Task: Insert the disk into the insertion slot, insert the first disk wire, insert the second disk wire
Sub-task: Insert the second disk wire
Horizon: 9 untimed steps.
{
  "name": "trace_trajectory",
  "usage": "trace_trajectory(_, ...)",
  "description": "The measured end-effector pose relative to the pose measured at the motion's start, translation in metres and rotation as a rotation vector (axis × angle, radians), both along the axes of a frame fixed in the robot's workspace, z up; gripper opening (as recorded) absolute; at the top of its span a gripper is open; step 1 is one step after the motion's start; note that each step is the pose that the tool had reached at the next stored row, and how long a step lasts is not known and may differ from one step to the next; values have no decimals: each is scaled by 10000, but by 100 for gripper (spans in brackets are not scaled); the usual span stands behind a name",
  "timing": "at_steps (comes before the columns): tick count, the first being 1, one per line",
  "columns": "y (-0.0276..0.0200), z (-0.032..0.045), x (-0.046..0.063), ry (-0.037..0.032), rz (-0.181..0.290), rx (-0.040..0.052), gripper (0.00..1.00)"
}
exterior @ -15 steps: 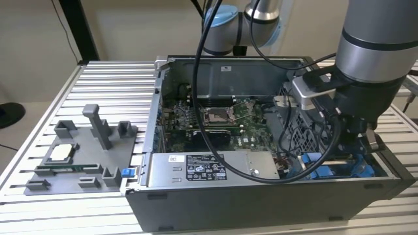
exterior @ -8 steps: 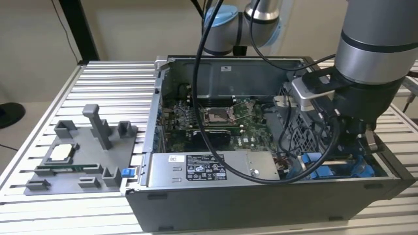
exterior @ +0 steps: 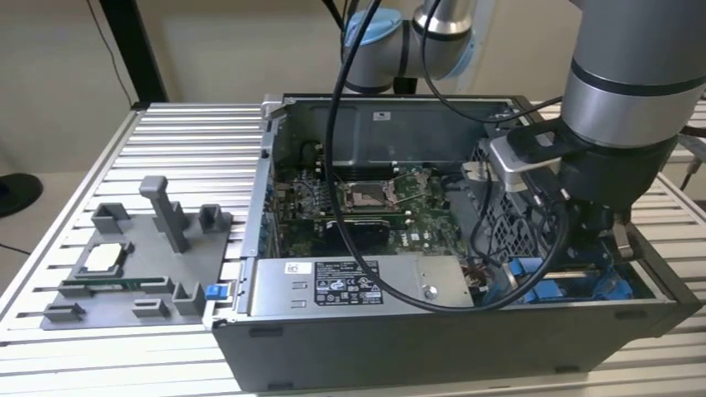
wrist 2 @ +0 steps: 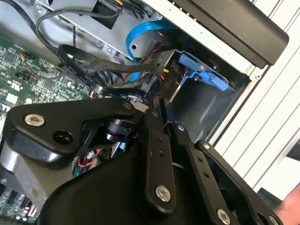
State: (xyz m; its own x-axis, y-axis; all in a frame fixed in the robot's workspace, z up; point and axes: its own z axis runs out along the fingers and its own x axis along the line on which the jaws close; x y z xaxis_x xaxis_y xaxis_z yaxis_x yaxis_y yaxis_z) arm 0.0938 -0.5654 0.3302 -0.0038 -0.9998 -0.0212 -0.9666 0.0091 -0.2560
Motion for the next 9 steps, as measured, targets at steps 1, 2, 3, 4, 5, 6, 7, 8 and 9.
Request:
trace_trajectory(1, 0, -5, 0, 0, 0, 3, 0)
trace_trajectory(2, 0, -7, 0, 0, 0, 7, 0)
trace_trajectory(3, 0, -10, 0, 0, 0, 13, 0)
trace_trajectory(4, 2, -14, 1, -1, 2, 25, 0)
trace_trajectory(5, 1, -16, 1, -1, 2, 25, 100)
trace_trajectory(6, 1, -18, 1, -1, 3, 29, 100)
trace_trajectory(7, 1, -17, 1, -1, 2, 24, 100)
trace_trajectory(8, 0, -11, 1, 0, 2, 14, 100)
trace_trajectory(9, 0, -4, 0, 0, 1, 13, 100)
